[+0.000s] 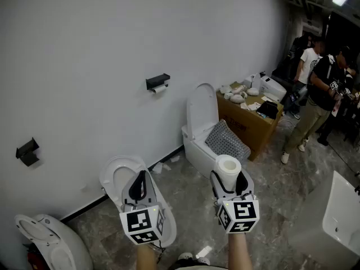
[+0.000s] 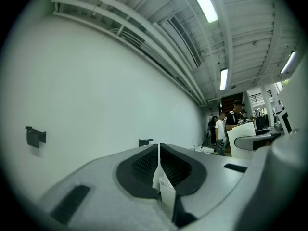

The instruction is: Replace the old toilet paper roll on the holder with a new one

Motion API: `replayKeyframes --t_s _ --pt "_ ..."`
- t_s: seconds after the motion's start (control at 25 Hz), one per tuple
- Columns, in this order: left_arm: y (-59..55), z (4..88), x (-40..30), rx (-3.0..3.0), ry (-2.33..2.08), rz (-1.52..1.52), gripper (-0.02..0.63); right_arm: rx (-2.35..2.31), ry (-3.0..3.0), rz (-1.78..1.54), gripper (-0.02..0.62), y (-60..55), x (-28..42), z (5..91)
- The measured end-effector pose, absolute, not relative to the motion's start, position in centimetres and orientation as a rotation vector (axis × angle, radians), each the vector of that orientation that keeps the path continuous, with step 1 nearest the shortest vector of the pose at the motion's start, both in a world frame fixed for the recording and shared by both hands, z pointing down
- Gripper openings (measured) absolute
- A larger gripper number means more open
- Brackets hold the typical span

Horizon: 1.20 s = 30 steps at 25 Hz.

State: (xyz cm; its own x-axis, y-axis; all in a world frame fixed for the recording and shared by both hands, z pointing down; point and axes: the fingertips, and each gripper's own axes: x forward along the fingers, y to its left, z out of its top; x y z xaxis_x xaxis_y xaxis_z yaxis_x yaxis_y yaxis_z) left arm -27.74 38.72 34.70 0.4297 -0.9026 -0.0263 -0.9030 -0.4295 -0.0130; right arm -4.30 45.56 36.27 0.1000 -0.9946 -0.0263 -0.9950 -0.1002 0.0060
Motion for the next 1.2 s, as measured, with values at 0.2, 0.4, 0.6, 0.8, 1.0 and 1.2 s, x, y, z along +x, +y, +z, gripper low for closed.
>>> replayKeyframes --t_s 0.2,0.4,0.6,0.8,1.0,1.2 --pt "38.8 34.8 -27.9 -2.637 1.668 0.023 0.018 -2.315 2.1 0.027 0.314 45.6 -4.5 36.5" --pt "38.4 34.9 -28.0 -2.641 1.668 0.019 0.018 -2.32 2.107 0.026 0.313 45.2 -4.6 36.5" --pt "37.4 35.0 -28.5 -2.622 1.691 0.053 0.018 -2.312 2.109 0.024 0.314 44.3 -5.1 36.8" --pt "35.5 34.7 -29.0 -2.613 1.689 0.108 0.216 -2.326 2.093 0.01 0.314 42.8 -5.2 37.3" --pt "33.7 35.0 -29.5 -2.609 1.685 0.109 0.279 -2.352 2.059 -0.012 0.314 41.8 -5.0 38.0" --pt "32.1 35.4 -29.7 -2.619 1.685 0.104 0.282 -2.374 2.046 -0.034 0.314 40.5 -4.7 38.7"
